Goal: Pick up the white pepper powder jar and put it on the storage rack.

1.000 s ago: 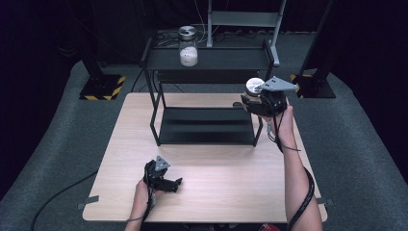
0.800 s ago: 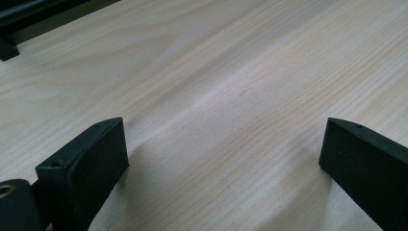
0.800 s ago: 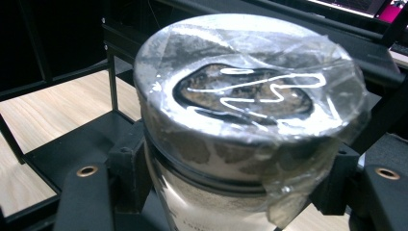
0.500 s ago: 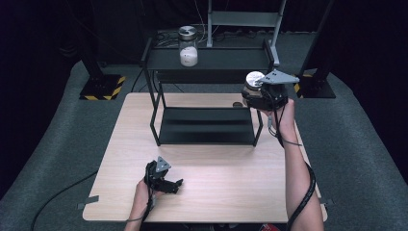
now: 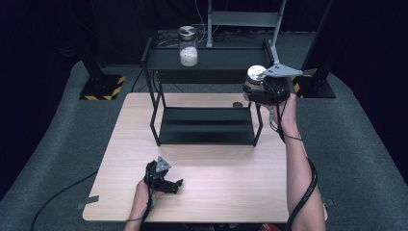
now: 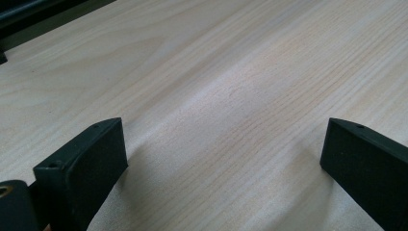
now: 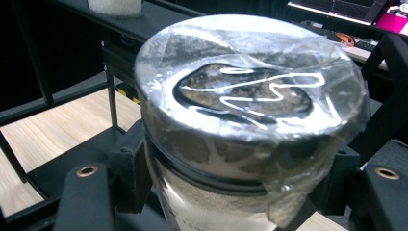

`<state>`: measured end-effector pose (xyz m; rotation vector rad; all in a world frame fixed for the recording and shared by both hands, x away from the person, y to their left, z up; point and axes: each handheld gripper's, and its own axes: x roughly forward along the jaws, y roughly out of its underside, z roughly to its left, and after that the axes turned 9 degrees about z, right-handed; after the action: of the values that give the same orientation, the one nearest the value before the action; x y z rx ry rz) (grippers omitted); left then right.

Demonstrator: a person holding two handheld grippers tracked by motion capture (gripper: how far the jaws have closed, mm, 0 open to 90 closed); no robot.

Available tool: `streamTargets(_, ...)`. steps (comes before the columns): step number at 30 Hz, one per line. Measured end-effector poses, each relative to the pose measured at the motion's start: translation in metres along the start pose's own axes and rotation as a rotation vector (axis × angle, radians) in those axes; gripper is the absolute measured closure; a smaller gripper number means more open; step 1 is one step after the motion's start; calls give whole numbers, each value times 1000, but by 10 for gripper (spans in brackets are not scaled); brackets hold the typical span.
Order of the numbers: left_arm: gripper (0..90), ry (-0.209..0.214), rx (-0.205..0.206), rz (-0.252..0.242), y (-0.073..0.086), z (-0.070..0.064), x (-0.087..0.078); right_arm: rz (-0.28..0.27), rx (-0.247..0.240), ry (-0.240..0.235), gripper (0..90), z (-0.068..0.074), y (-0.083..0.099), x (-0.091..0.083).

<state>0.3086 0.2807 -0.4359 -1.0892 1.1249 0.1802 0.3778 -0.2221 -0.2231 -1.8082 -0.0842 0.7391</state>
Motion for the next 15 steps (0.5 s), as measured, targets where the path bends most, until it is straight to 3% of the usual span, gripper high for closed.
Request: streamTargets(15, 16, -1, -9, 2, 0, 0, 0, -23, -11, 8, 300, -2, -17, -9)
